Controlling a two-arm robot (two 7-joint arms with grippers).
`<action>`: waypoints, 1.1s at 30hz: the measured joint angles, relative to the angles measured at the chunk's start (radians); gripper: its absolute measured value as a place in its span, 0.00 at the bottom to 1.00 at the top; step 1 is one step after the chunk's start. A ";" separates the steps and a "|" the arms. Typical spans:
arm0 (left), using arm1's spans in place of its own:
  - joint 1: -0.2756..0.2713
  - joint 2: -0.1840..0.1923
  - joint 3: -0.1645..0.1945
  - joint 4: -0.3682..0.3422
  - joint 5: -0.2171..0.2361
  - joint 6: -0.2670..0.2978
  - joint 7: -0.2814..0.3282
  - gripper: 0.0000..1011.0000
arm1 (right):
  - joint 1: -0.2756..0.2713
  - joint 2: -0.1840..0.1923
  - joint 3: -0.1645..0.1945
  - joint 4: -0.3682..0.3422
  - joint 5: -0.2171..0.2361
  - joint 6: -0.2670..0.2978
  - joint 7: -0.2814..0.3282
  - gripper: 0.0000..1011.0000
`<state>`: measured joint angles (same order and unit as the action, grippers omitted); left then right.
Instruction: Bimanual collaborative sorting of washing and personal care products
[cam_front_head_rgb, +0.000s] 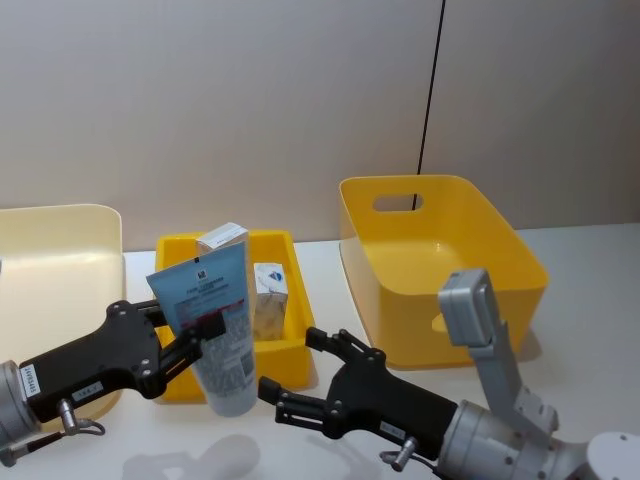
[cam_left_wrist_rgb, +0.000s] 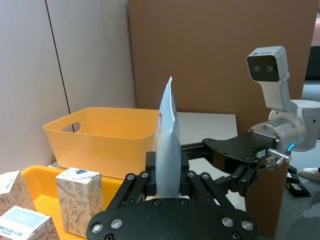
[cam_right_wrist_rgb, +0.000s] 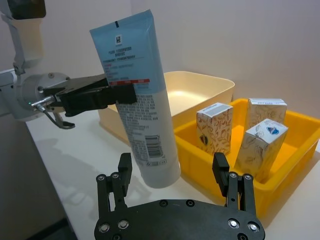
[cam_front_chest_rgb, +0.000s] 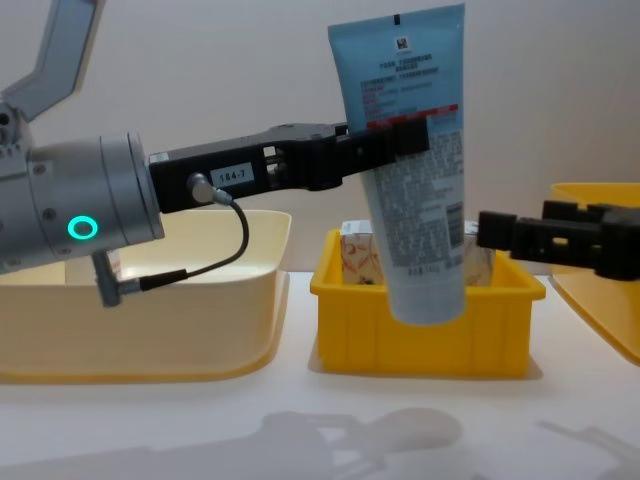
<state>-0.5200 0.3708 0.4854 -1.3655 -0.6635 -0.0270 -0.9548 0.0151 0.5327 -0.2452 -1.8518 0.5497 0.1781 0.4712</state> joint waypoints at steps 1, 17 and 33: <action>0.000 0.000 0.000 0.000 0.000 0.000 0.000 0.24 | 0.002 -0.002 -0.003 0.001 -0.003 -0.002 -0.003 0.99; 0.000 0.000 0.000 0.000 0.000 0.000 0.000 0.24 | 0.093 -0.037 -0.100 0.069 -0.058 -0.034 0.002 0.99; 0.000 0.000 0.000 0.000 0.000 0.000 0.000 0.24 | 0.144 -0.075 -0.159 0.128 -0.121 -0.070 -0.039 0.99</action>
<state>-0.5199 0.3708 0.4853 -1.3655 -0.6635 -0.0270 -0.9546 0.1592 0.4580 -0.4045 -1.7234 0.4284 0.1084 0.4327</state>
